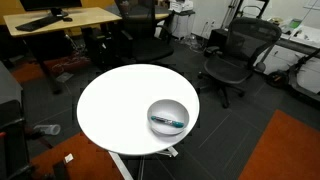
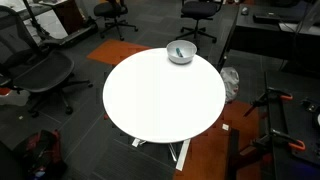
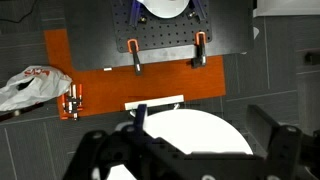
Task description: Remove the marker from the grey bowl
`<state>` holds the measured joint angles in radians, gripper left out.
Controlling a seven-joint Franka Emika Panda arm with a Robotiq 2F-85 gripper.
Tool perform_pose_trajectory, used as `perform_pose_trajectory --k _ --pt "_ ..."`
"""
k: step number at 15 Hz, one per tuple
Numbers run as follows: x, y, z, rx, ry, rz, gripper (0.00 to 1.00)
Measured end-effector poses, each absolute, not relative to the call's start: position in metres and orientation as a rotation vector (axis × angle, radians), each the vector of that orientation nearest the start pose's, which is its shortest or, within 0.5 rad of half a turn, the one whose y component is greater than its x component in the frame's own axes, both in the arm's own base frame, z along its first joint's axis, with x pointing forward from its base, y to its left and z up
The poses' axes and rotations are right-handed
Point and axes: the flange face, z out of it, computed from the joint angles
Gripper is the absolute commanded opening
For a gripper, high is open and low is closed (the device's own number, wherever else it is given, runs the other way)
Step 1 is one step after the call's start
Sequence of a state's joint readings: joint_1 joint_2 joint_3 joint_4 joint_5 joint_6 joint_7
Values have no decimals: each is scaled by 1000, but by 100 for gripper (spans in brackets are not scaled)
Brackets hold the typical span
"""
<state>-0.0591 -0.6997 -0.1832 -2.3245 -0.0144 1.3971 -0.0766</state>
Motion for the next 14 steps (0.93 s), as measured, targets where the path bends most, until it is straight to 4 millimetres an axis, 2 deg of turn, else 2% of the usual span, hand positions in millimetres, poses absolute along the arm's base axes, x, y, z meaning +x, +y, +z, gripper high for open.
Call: perform_pose_trajectory --k 14 --pt "302 -90 560 -2988 168 317 100"
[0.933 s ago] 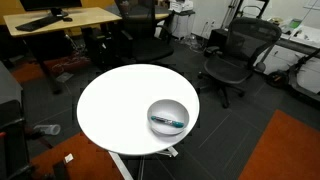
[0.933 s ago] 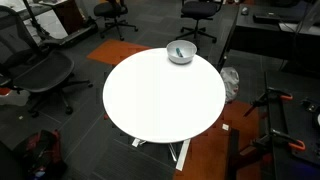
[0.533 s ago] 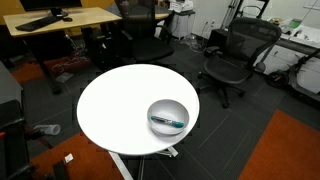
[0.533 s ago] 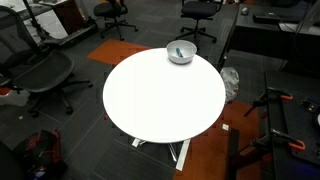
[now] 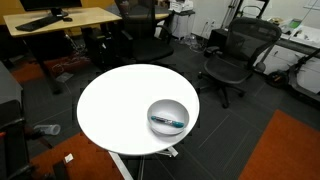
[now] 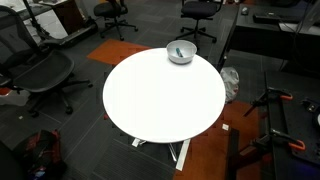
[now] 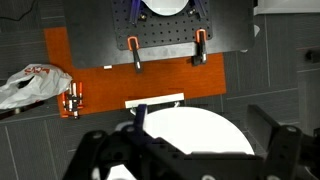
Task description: Remove the marker from the grey bowl
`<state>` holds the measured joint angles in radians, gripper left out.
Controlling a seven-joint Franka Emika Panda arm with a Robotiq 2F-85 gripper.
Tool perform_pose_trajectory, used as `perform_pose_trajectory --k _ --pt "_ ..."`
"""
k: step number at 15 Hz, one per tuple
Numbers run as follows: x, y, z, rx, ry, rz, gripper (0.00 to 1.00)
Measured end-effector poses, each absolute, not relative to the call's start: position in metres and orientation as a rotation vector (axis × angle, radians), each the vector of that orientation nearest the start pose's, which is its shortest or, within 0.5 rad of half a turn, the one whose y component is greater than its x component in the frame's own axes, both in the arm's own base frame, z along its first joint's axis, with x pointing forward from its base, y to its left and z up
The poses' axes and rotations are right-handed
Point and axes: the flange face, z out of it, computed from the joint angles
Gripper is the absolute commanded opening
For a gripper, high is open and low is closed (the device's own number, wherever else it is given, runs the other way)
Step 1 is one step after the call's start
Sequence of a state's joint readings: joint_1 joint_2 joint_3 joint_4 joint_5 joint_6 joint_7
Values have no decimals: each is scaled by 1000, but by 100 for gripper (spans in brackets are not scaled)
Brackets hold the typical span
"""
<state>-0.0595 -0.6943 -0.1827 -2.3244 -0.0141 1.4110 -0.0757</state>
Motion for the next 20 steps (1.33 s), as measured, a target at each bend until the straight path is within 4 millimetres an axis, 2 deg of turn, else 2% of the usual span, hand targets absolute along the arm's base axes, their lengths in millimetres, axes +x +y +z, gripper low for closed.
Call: perform_pose_trajectory --k 3,7,14,20 --pt "314 -93 557 -2996 183 273 100" --pt "346 -101 543 -3012 276 193 100" --pt "413 -125 497 -2963 601 26 100" --pt "458 -145 456 -2877 873 -101 100"
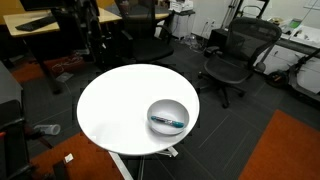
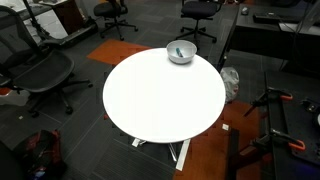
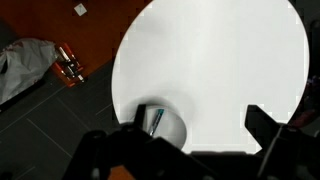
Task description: Remove the marker from the grey bowl
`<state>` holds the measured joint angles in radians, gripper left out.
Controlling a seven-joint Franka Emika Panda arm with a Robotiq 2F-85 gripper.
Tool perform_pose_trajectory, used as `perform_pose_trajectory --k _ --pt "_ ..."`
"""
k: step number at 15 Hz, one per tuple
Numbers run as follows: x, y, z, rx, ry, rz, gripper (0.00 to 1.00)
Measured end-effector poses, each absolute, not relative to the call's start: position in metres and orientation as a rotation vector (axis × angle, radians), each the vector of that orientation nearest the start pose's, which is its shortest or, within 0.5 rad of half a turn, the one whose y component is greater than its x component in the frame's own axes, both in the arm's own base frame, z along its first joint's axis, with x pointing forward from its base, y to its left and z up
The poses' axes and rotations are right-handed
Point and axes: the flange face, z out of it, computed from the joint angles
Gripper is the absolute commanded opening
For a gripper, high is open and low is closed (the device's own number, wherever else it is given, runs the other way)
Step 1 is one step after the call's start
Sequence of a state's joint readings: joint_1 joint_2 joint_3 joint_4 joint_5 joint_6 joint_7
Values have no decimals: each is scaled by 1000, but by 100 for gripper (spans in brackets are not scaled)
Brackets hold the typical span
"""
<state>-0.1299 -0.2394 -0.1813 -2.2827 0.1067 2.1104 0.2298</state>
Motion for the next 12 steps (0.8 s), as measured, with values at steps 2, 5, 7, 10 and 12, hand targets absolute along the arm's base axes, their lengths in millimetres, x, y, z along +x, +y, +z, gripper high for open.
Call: perform_pose_trajectory --k 2,5,7,10,12 --pt "471 -152 442 -2850 952 -126 100" --pt "492 -162 421 -2813 1055 -149 100" --pt "506 -169 406 -2796 1121 -159 100" --pt "527 -183 386 -2767 1233 -179 100" --pt "540 -192 373 -2751 1297 -184 100"
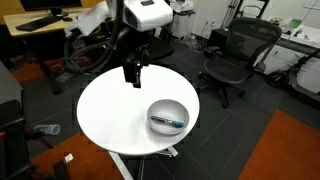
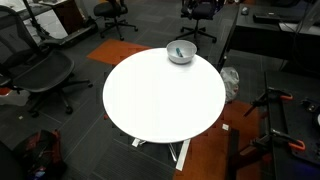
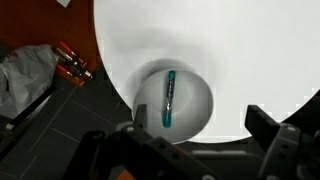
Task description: Remove the marker from the grey bowl
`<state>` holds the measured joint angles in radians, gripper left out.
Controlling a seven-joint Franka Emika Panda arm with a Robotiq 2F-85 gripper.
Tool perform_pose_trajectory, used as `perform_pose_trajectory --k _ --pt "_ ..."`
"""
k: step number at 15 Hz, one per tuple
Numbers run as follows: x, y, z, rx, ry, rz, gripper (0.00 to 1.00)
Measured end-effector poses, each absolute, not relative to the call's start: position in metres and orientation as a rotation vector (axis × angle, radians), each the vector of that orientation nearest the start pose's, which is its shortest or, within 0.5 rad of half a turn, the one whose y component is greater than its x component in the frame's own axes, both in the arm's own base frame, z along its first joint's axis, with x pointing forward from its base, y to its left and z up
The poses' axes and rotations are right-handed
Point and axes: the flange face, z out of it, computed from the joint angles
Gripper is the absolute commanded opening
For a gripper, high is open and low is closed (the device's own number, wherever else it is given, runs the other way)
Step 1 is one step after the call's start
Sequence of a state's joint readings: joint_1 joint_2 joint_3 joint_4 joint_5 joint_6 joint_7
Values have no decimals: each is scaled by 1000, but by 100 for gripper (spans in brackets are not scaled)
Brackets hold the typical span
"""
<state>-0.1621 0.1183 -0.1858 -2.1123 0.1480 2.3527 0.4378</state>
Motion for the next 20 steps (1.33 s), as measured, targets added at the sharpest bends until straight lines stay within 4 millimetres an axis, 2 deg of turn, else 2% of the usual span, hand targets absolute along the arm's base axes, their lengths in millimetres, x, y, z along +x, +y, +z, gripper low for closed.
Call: perform_pose_trajectory --k 11,20 --pt "593 -232 303 -2782 1367 -133 100" --pt "615 -266 245 -2795 1312 -106 100"
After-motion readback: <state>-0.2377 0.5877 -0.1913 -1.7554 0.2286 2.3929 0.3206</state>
